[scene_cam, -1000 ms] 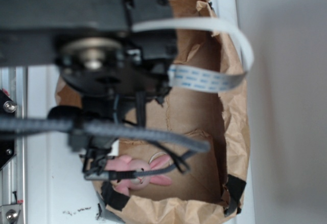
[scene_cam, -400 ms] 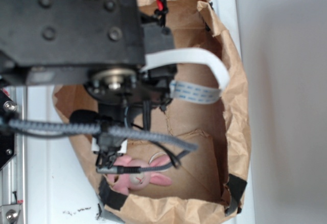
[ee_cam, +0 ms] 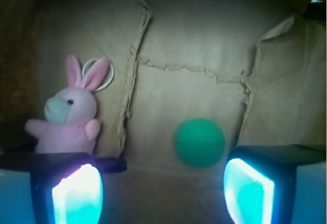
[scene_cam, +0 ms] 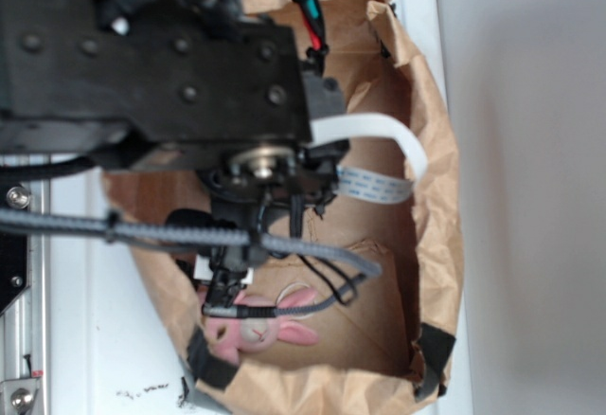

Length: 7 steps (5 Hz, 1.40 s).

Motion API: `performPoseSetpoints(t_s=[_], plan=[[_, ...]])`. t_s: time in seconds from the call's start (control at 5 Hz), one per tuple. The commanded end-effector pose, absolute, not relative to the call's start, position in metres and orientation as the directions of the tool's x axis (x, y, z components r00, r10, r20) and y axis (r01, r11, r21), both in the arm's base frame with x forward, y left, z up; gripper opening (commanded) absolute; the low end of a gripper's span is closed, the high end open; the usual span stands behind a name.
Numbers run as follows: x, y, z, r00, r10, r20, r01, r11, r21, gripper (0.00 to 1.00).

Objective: Grab the green ball.

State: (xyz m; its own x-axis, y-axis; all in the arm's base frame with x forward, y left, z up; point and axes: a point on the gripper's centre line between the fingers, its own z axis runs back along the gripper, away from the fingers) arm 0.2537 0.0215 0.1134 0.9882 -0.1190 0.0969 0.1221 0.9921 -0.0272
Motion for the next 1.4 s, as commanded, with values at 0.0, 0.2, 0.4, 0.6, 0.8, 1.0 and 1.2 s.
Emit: performPoseSetpoints(t_s=[0.0, 0.2, 0.4, 0.6, 0.8, 1.0, 1.2], plan=[[0.254, 0.041, 0.128, 0.992, -0.053, 0.113, 0.052, 0.999, 0.014, 1.0], [0.254, 0.041, 0.128, 0.992, -0.053, 0.113, 0.052, 0.999, 0.014, 1.0], [0.254, 0.041, 0.128, 0.992, -0.053, 0.113, 0.052, 0.999, 0.014, 1.0], [0.254, 0.041, 0.128, 0.992, -0.053, 0.113, 0.052, 0.999, 0.014, 1.0], [0.254, 0.041, 0.128, 0.992, -0.053, 0.113, 0.052, 0.999, 0.014, 1.0], [0.254, 0.041, 0.128, 0.992, -0.053, 0.113, 0.052, 0.999, 0.014, 1.0], [0.27, 0.038, 0.105, 0.99, -0.056, 0.128, 0.054, 0.998, 0.018, 1.0]])
